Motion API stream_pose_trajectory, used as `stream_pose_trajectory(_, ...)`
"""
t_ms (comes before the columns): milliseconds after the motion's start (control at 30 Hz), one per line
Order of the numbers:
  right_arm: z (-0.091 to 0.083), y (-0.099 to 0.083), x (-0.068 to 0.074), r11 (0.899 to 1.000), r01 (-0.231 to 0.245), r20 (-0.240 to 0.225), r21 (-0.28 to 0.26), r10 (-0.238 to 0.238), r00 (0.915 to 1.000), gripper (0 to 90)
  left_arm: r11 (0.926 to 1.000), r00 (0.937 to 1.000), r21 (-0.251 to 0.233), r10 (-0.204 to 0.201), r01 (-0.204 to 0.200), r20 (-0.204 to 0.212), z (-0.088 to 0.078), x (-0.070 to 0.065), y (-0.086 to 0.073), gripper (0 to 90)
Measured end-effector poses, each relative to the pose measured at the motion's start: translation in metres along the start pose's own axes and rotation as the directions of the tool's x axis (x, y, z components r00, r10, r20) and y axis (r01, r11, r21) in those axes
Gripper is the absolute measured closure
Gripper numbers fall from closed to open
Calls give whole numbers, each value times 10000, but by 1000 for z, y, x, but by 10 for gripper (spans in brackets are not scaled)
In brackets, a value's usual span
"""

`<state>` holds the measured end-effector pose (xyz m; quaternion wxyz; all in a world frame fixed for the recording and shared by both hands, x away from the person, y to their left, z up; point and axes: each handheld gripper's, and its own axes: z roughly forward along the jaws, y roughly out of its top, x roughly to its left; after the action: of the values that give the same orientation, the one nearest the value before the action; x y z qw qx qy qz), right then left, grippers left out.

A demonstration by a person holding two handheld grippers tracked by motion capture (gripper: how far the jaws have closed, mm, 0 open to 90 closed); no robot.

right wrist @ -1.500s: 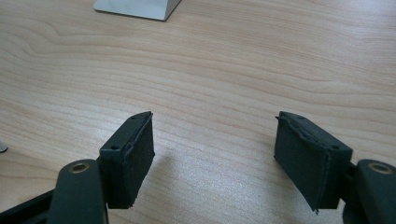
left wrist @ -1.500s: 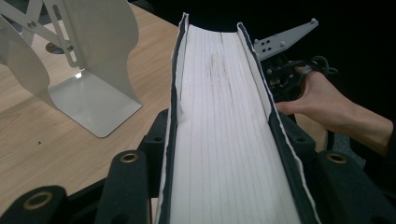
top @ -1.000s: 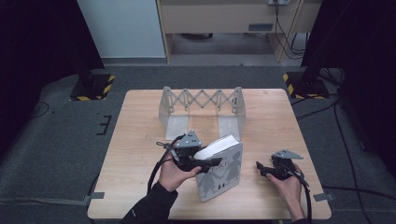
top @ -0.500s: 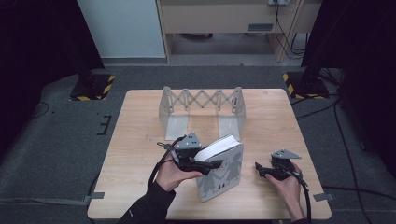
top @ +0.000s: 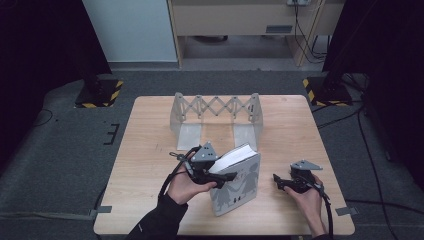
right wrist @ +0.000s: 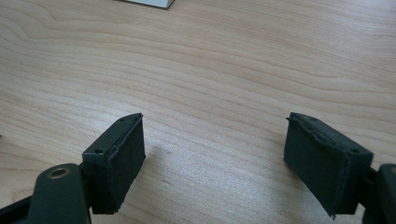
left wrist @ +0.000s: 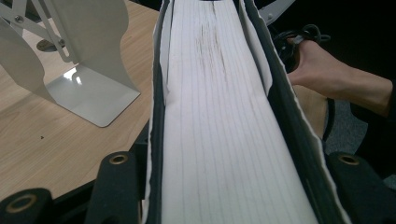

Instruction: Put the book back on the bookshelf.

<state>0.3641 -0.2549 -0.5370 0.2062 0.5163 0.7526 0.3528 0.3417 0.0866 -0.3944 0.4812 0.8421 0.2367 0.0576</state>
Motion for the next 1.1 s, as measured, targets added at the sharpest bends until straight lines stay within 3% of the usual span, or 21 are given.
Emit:
stream_pose_trajectory(733, 0, 0, -1, 10000, -77, -17, -28, 77, 10000, 205, 9965, 9978, -516, -668, 664, -53, -1, 1, 0, 492)
stream_pose_trajectory(1100, 0, 0, -2, 10000, -68, -25, -46, 68, 10000, 204, 9933, 9945, -585, -1017, 1000, -264, -6, 0, 9, 504)
